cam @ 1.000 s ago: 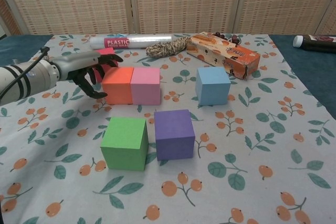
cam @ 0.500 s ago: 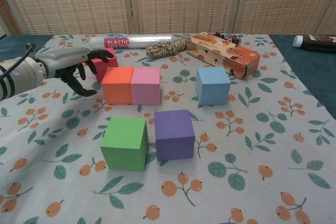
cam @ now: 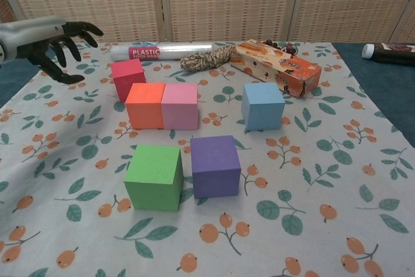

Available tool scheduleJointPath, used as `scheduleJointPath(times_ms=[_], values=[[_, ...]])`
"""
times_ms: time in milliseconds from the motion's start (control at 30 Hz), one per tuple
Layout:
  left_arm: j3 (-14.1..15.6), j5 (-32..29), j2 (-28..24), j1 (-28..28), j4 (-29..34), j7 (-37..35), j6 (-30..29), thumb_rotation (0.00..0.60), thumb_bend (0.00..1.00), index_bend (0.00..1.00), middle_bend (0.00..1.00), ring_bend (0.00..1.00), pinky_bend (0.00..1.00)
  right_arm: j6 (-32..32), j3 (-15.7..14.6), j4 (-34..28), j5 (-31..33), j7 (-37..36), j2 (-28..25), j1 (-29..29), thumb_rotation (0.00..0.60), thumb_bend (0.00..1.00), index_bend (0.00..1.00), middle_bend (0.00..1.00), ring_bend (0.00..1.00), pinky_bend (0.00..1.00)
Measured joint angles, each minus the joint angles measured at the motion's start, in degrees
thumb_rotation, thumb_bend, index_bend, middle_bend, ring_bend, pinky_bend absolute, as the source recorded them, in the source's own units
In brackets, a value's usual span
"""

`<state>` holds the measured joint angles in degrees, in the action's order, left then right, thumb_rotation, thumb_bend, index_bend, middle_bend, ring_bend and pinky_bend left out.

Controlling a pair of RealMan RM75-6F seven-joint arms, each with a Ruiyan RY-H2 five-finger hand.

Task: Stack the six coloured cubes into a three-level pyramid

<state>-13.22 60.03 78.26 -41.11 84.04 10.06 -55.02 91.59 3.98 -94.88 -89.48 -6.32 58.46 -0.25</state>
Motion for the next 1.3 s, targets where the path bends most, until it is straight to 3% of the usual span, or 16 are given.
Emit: scheduleJointPath(times_ms=[133, 267, 433, 600, 1300], values=[[-2.19, -1.7, 0.59, -1.45, -4.6, -3.15, 2.64, 0.6, 0.33, 0.26, 0.25, 0.31, 0.36, 0.08, -0.3, -0.91, -1.08, 1.08, -0.34, 0.2, 0.6, 0.0, 0.0, 0.0, 0.0, 0.0], [-3.7, -3.97, 2.47, -4.11, -11.45, -4.1, 6.55, 0.6, 0.33, 0.25, 0.25, 0.26, 0.31, 0.01, -0.48, -1.78, -1.66, 1.96, -0.64, 0.38, 0.6, 0.0, 0.0, 0.0, 0.0, 0.0], [-4.86, -8.19, 6.24, -8.52, -20.62, -3.47, 12.81, 0.6, 0.34, 0.13, 0.15, 0.14, 0.22, -0.04, -0.51, -2.66, -1.65, 2.76, -1.05, 0.44, 0.6, 0.0, 0.0, 0.0, 0.0, 0.0], [-5.24, -11.18, 9.21, -12.32, -25.74, -2.82, 18.61, 0.6, 0.34, 0.0, 0.03, 0.03, 0.16, -0.56, -0.45, -2.96, -1.15, 2.97, -1.2, 0.63, 0.6, 0.0, 0.0, 0.0, 0.0, 0.0], [-2.86, -16.74, 13.87, -18.19, -33.15, 1.72, 24.6, 0.6, 0.33, 0.0, 0.0, 0.0, 0.14, -2.07, -0.13, -2.49, 0.67, 2.18, -1.01, 1.26, 0.6, 0.0, 0.0, 0.0, 0.0, 0.0]])
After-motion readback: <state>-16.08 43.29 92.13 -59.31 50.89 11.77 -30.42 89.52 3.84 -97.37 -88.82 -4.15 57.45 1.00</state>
